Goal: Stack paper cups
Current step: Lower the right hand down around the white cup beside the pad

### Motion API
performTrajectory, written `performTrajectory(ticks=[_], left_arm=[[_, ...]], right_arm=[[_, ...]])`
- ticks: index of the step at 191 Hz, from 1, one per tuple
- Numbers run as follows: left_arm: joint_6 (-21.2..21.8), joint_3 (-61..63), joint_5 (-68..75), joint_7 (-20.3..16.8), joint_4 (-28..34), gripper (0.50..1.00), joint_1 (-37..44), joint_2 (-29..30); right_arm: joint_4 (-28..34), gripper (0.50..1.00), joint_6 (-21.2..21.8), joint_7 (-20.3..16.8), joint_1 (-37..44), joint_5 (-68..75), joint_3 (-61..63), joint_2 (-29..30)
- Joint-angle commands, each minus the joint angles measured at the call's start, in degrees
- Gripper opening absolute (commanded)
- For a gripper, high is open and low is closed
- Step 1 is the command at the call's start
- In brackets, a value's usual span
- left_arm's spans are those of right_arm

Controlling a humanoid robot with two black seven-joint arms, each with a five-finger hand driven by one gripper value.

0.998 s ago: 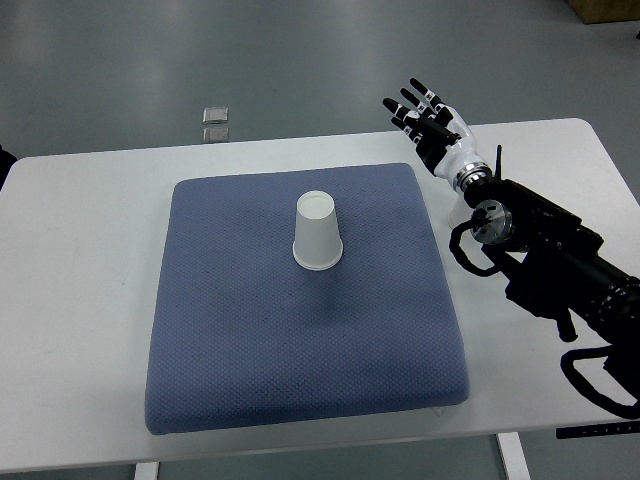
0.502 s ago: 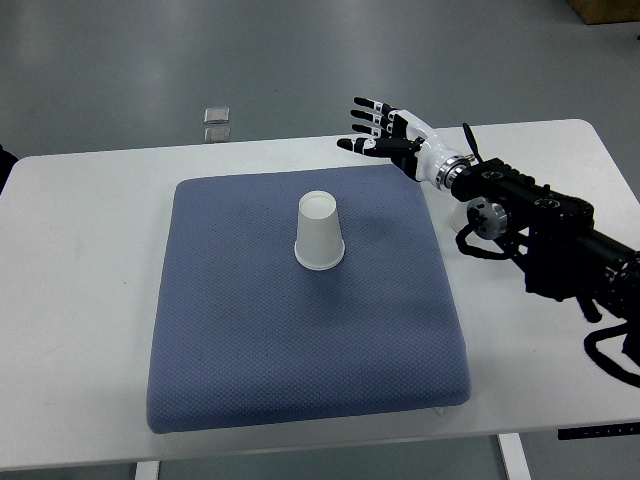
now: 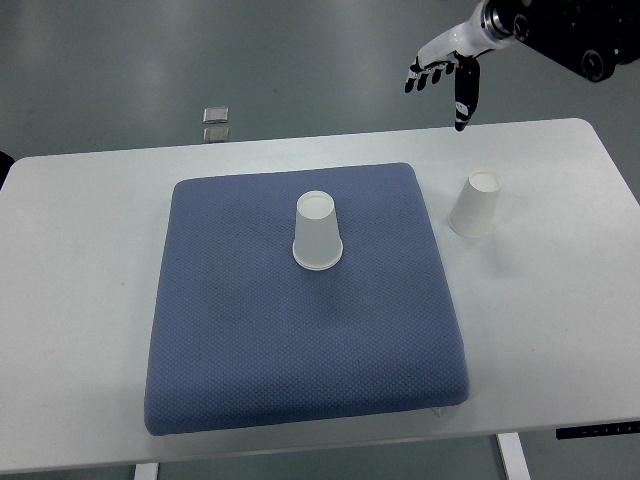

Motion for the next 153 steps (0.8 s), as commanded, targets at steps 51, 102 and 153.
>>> performTrajectory(ticks=[51, 102, 153], left_arm=[[0.0, 0.2, 0.0, 0.0, -0.5, 1.000, 0.0, 0.0], [0.0, 0.1, -0.1, 0.1, -0.2, 1.000, 0.0, 0.0], [0.1, 0.2, -0.2, 0.1, 0.2, 1.000, 0.1, 0.0]], right_arm=[[9.1, 0.924, 0.0, 0.0, 11.7, -2.4, -3.8, -0.2], [9.2, 0.924, 0.0, 0.0, 10.3, -1.8, -3.0, -2.2], [8.0, 0.924, 0.0, -0.3, 1.0, -1.8, -2.9, -3.2]])
